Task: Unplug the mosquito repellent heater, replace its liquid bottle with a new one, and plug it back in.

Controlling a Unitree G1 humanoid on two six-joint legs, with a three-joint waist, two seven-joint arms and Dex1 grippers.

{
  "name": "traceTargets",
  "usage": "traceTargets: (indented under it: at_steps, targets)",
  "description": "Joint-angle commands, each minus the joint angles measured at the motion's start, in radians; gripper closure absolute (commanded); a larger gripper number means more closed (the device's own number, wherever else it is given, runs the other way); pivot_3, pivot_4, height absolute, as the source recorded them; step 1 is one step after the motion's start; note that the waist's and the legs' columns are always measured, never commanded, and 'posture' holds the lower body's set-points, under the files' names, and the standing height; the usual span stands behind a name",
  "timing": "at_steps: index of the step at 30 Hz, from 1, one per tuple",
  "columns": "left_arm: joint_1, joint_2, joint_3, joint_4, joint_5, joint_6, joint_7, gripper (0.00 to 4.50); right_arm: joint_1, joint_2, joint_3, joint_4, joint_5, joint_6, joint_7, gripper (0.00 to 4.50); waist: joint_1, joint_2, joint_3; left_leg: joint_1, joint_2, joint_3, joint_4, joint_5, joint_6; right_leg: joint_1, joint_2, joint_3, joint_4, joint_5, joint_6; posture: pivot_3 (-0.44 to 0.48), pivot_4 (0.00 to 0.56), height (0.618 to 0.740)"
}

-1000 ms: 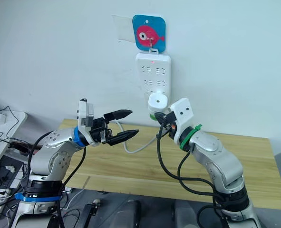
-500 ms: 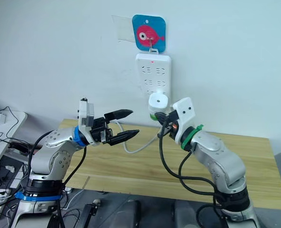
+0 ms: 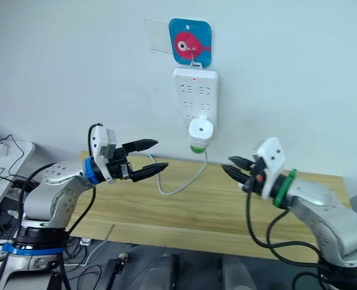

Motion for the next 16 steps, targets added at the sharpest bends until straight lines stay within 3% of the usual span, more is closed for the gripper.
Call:
traceTargets:
  at_steps: [1, 6, 16]
  targets:
    - [0.014, 0.03, 0.018, -0.035, 0.023, -0.024, 0.01, 0.0, 0.058, -0.025, -0.049, -0.035, -0.006, -0.099, 0.056, 1.76, 0.0, 0.0, 0.0, 0.0, 0.0, 0.0, 0.0, 0.0, 0.0, 0.0, 0.0, 0.0, 0.0, 0.0, 0.0, 0.111, 0.175, 0.74]
    - [0.015, 0.041, 0.021, -0.009, 0.076, -0.057, 0.054, 0.0, 0.133, -0.038, -0.079, -0.001, -0.051, -0.211, 0.08, 0.06, 0.002, 0.0, 0.0, 0.0, 0.0, 0.001, 0.0, 0.0, 0.0, 0.0, 0.0, 0.001, 0.0, 0.0, 0.0, 0.117, 0.17, 0.74]
    - [0.021, 0.045, 0.009, 0.008, 0.089, -0.078, 0.04, 0.0, 0.165, 0.0, -0.115, 0.077, -0.116, -0.277, -0.001, 0.06, 0.002, 0.0, 0.0, 0.0, 0.0, 0.001, 0.0, 0.0, 0.0, 0.0, 0.0, 0.001, 0.0, 0.0, 0.0, 0.119, 0.161, 0.74]
